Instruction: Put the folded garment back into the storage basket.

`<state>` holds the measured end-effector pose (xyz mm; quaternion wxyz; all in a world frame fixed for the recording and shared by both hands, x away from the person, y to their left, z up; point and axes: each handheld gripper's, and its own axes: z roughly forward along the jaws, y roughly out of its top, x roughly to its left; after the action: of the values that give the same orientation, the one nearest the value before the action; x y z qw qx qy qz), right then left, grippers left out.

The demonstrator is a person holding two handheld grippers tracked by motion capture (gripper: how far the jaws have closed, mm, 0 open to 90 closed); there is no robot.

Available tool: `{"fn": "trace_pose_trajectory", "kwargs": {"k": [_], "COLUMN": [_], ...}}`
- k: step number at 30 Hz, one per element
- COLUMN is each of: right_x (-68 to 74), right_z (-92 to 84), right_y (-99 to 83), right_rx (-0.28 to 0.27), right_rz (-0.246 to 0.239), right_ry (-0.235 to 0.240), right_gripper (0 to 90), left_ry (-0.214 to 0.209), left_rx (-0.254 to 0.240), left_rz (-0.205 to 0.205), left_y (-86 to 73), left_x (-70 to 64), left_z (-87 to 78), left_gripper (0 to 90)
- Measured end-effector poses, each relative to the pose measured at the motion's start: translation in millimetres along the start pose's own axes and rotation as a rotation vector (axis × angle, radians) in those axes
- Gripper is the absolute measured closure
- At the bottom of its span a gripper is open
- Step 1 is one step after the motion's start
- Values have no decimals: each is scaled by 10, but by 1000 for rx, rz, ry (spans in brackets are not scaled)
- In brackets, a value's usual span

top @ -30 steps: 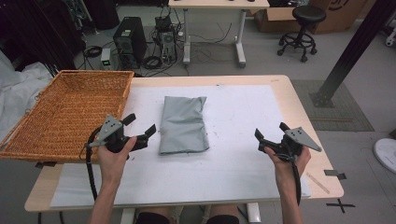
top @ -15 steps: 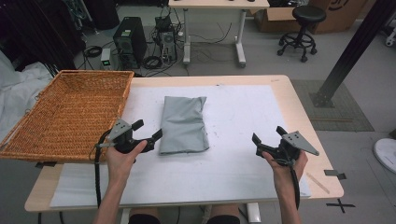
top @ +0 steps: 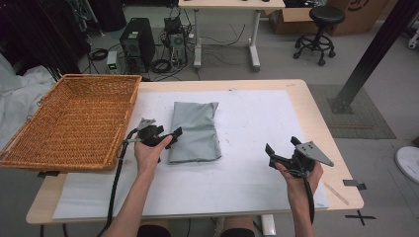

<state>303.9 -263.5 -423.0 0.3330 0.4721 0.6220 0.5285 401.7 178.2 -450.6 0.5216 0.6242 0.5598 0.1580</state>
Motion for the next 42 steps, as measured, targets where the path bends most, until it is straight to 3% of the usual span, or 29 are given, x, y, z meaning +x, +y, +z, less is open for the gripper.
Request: {"fn": "trace_pose_trajectory", "kwargs": {"k": [3, 7, 8, 9, 11, 13, 15, 17, 21, 26, 32, 36, 38, 40, 42], "right_x": [-11, -20, -23, -25, -32, -36, -41, -43, -43, -25, -2, -11, -18, -20, -21], "right_z": [-8, -14, -16, -19, -28, -32, -35, -39, -25, 6, 25, 29, 30, 30, 32], "right_y": [10, 16, 18, 19, 20, 16, 7, 1, -11, -22, -11, -6, -14, -24, -35], "right_rx": [-6, -6, -7, -8, -9, -7, -5, -7, -4, -2, -4, -5, -1, 3, 6], "right_rz": [5, 8, 10, 11, 11, 13, 15, 19, 23, 24, 12, 13, 14, 17, 19], "right_ry": [-4, -5, -5, -5, -6, -6, -7, -9, -9, -2, -3, -2, -4, -5, -5], "right_gripper": [36, 40, 40, 40, 41, 42, 42, 42, 42, 45, 48, 48, 48, 48, 49], "left_ry": [29, 17, 14, 7, 3, -33, -26, -37, -12, 37, 96, 119, 116, 87, 65], "left_rx": [40, 57, 71, 63, 52, 48, 70, 92, 95, 138, 138, 140, 134, 123, 116], "left_rz": [32, -20, -27, -7, -26, -61, -1, 14, 45, 165, 285, 308, 321, 341, 354], "left_y": [16, -26, -49, -65, -72, -82, -81, -65, -80, -76, -147, -160, -162, -171, -176], "left_x": [-3, 2, 5, 1, -27, -60, -123, -188, -240, -366, -504, -528, -537, -544, -552], "left_z": [81, 185, 209, 219, 241, 274, 313, 349, 384, 424, 490, 510, 510, 503, 500], "left_gripper": [125, 127, 130, 128, 116, 143, 130, 125, 110, 111, 93, 101, 146, 220, 345]}}
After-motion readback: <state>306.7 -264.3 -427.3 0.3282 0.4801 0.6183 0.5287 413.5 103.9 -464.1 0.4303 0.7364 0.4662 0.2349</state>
